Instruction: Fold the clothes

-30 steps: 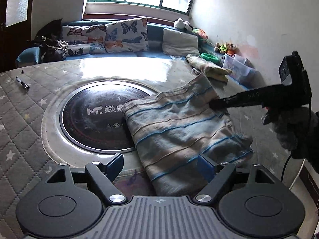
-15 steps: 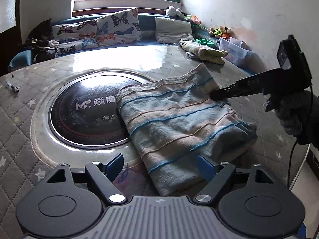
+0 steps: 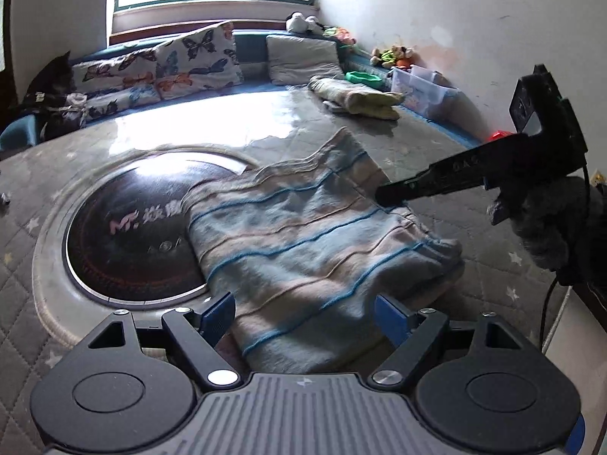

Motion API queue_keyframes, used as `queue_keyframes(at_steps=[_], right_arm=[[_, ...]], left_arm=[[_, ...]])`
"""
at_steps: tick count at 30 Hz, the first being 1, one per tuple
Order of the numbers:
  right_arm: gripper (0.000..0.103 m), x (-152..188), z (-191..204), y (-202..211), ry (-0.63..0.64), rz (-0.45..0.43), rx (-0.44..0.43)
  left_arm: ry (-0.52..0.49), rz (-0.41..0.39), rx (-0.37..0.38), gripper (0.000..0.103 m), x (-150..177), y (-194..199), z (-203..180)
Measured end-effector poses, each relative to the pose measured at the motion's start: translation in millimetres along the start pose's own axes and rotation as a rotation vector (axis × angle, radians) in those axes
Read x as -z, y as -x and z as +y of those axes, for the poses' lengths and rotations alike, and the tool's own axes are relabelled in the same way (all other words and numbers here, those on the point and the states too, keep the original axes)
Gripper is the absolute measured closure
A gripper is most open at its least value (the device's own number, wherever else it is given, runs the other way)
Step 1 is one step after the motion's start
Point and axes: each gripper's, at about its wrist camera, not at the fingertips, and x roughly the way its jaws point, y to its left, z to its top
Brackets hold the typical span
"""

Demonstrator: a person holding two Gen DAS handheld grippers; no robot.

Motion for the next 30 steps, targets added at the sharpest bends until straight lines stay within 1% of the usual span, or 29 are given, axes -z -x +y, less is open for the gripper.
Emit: queue_keyframes(at_steps=[3, 4, 6, 8, 10, 11, 14, 17, 18, 22, 25, 27, 29, 30], right_arm=[[0.097, -2, 3, 8, 0.022, -0.016, 0.008], [0.094, -2, 4, 10, 0.029, -0.021, 0.010], [0.092, -2, 3, 10, 0.042, -0.025, 0.044], [0.092, 0, 3, 14, 0.049, -0.050, 0.079], [0.092, 2, 8, 24, 0.057, -0.077, 0.066], [0.092, 4, 15, 28, 0.085, -0.080, 0.058], [0.092, 13, 40, 33, 0.192, -0.055, 0.030], [0.092, 26, 60, 30, 0.275, -0.011, 0.017], [0.092, 31, 64, 28, 0.301, 0.005, 0.028], [0.093, 51, 71, 17, 0.424, 0.073, 0.136], [0.096, 60, 60, 12, 0.419, 0.118, 0.181], [0.096, 61, 61, 16, 0.420, 0.111, 0.187], [0.094, 59, 65, 23, 0.425, 0.088, 0.188], [0.092, 58, 67, 26, 0.427, 0.076, 0.181]], left_arm=[[-0.015, -0.009, 0.002, 0.020, -4, -1, -1], [-0.020, -0.009, 0.002, 0.020, -6, -3, -1], [-0.035, -0.010, -0.001, 0.020, -9, -6, -3], [-0.047, -0.018, -0.005, 0.020, -12, -8, -3], [-0.053, -0.026, -0.007, 0.021, -16, -11, -2], [-0.055, -0.030, -0.008, 0.021, -17, -12, -2], [-0.073, -0.035, -0.002, 0.021, -21, -19, -3], [-0.119, -0.010, 0.010, 0.021, -13, -25, -9], [-0.136, -0.001, 0.011, 0.021, -9, -26, -11], [-0.189, 0.032, -0.003, 0.021, 6, -30, -10], [-0.199, 0.059, -0.027, 0.021, 15, -31, -2], [-0.192, 0.074, -0.039, 0.021, 18, -29, 4], [-0.187, 0.061, -0.046, 0.021, 16, -23, 7], [-0.185, 0.051, -0.048, 0.021, 15, -20, 8]])
